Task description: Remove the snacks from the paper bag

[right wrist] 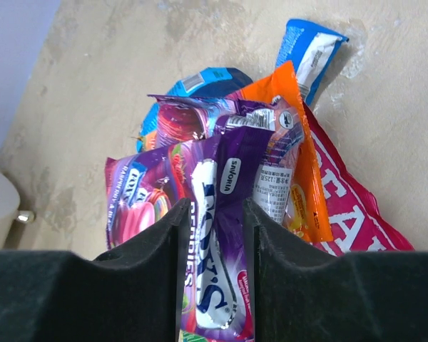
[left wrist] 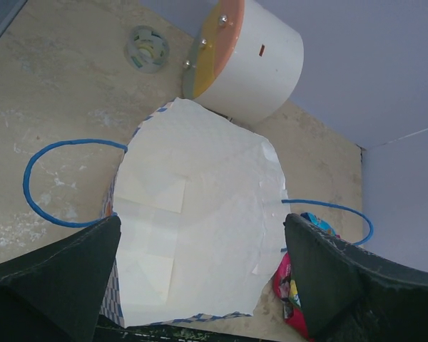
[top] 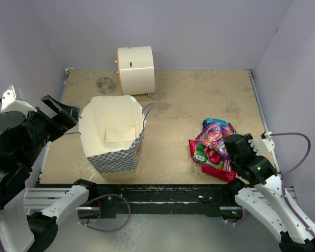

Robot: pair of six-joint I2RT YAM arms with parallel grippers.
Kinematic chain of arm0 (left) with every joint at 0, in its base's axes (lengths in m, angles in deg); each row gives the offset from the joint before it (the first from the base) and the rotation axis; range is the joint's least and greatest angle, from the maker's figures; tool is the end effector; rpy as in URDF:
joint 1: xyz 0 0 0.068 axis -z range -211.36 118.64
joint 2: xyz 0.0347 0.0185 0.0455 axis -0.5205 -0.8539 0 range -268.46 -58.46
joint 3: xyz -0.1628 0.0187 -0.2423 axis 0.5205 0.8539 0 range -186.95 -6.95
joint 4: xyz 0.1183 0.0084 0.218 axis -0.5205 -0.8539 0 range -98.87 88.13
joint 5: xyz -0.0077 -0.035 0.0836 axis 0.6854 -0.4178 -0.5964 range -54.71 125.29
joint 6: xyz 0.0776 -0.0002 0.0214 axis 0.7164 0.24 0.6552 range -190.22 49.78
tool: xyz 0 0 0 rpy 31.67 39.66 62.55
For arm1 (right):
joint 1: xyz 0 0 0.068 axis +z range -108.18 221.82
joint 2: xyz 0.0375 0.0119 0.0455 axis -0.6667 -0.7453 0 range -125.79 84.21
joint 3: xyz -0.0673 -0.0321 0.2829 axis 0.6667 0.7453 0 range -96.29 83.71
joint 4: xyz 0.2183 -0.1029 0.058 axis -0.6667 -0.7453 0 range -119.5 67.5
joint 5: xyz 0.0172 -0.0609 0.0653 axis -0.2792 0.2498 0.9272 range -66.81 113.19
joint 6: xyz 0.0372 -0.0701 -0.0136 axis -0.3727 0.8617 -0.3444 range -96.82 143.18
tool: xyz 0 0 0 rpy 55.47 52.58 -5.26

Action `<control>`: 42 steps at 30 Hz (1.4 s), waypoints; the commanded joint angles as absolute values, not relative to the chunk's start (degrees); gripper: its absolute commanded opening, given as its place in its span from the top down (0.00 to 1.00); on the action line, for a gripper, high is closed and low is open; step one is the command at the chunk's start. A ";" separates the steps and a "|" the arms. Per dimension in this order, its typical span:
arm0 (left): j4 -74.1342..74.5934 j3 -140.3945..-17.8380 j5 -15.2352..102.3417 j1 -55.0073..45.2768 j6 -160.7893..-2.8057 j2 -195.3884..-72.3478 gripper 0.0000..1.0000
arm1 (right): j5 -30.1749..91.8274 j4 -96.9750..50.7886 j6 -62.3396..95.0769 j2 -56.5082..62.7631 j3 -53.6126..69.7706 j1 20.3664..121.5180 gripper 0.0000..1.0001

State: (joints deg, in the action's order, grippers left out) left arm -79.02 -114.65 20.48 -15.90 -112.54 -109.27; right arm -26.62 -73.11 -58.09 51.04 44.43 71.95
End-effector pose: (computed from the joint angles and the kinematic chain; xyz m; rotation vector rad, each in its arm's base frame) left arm 0.0517 0.0041 0.5111 -0.6176 1.8345 -0.4297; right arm 0.1044 -0.0009 0.2700 1.2185 1.6415 0.1704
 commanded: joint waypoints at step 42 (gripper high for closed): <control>-60.67 -118.54 36.97 -15.85 -93.77 -113.26 0.01 | -9.67 -63.42 -12.03 48.79 -8.46 71.70 0.01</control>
State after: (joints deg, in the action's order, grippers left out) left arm -64.00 -116.72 33.71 -15.90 -95.54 -112.46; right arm -10.29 -64.47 -10.84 52.42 -8.56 71.75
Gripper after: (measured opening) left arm 0.992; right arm 0.995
